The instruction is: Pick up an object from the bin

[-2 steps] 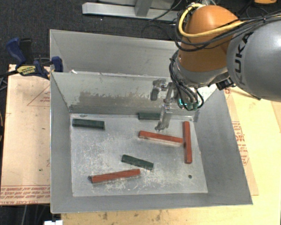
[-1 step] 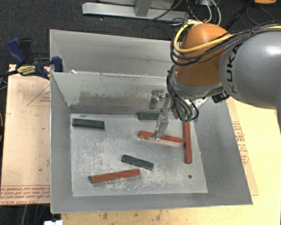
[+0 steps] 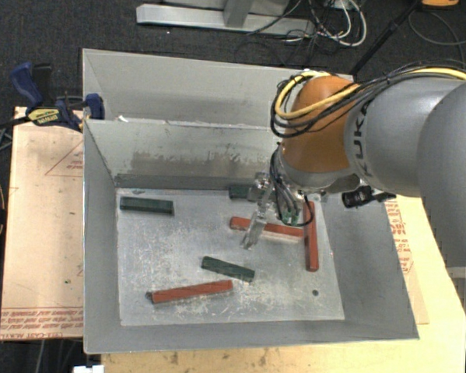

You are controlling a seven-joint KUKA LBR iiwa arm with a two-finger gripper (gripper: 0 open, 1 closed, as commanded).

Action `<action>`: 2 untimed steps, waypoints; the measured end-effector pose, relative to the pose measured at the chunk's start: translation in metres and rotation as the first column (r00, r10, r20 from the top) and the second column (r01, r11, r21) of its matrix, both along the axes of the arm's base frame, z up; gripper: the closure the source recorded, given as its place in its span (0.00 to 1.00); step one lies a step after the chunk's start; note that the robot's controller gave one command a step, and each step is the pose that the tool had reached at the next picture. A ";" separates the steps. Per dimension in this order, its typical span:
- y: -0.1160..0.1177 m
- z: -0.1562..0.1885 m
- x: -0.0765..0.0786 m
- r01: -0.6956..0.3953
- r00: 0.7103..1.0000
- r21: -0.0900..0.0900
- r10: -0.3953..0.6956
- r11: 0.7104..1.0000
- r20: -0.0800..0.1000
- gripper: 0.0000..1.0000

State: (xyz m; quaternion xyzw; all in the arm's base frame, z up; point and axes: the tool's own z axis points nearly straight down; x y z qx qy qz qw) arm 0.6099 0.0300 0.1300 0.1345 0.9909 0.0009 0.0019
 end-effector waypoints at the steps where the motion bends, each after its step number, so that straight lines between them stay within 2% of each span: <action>1: -0.011 -0.056 0.025 -0.237 0.971 0.000 0.237 0.971 0.001 1.00; 2: -0.011 -0.056 0.025 -0.237 0.972 0.000 0.237 0.972 0.001 1.00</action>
Offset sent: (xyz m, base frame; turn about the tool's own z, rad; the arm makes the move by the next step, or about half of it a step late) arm 0.0000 0.0000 0.0000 0.0000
